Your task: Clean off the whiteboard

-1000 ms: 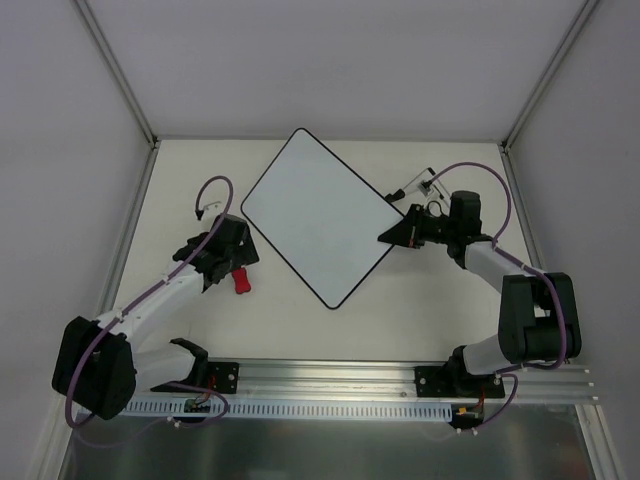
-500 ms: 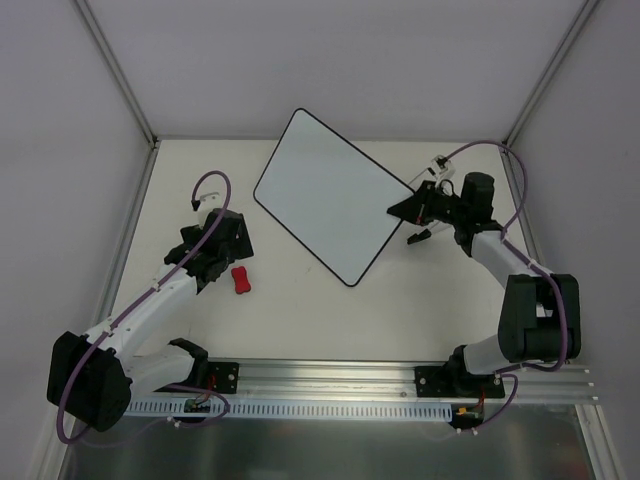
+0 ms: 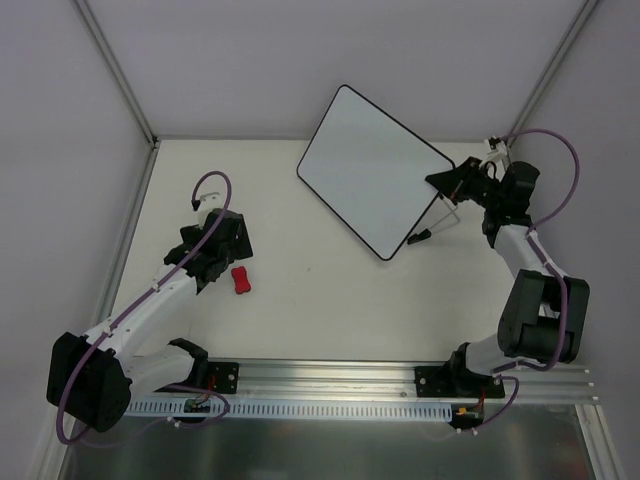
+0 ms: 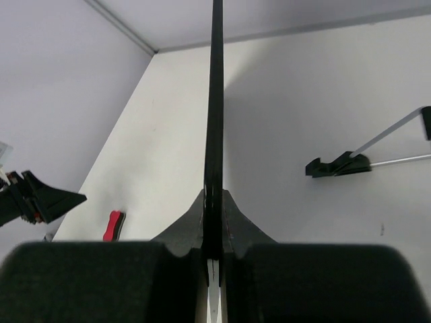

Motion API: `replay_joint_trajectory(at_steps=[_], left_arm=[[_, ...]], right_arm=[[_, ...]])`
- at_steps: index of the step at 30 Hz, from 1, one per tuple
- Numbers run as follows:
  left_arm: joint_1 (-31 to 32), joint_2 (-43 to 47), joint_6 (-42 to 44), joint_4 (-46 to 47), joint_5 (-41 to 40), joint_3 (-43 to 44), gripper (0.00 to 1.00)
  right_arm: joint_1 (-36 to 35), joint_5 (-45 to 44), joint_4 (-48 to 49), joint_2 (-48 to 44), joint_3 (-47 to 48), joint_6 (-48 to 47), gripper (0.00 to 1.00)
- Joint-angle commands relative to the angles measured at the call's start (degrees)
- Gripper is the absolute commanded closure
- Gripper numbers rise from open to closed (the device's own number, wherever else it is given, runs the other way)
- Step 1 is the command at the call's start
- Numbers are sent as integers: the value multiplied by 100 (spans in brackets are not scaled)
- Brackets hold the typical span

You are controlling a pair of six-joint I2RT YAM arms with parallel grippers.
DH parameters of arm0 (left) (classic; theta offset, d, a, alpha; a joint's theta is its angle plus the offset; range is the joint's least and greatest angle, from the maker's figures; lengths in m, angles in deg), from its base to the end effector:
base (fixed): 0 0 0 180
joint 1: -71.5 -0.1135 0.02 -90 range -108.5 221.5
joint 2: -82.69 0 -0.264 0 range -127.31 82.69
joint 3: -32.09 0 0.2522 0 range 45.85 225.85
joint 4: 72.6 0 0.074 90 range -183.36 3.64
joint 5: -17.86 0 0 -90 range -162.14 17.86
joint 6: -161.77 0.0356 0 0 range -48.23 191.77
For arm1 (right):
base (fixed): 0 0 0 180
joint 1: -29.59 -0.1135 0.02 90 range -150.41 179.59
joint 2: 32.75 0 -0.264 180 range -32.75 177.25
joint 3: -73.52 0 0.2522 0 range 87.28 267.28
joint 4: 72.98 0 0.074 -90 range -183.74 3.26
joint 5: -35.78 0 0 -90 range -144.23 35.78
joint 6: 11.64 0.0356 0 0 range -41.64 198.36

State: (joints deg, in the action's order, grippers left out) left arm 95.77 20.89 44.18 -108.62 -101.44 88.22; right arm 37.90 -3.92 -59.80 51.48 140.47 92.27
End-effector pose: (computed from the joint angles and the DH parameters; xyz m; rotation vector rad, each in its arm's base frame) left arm 0.2120 -0.0765 0.2514 -0.3180 2.1676 0.0848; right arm 0.3313 -0.0207 0.2943 -0.3626 1.6360 0.7899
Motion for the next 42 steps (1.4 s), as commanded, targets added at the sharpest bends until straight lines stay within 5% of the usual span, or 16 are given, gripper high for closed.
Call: replay_joint_trajectory(at_steps=[1, 6, 21, 42], left_arm=[[-45, 63, 70, -41, -199, 43, 8], [-37, 28, 79, -41, -173, 52, 8], [-37, 116, 96, -33, -155, -1, 9], [-37, 80, 70, -33, -94, -9, 9]], right_arm=[[292, 94, 2031, -82, 491, 927, 100], [671, -47, 2833, 94, 552, 1605, 100], [1831, 770, 2975, 551, 1396, 1623, 100], [2737, 1245, 2975, 516, 623, 1254, 100]])
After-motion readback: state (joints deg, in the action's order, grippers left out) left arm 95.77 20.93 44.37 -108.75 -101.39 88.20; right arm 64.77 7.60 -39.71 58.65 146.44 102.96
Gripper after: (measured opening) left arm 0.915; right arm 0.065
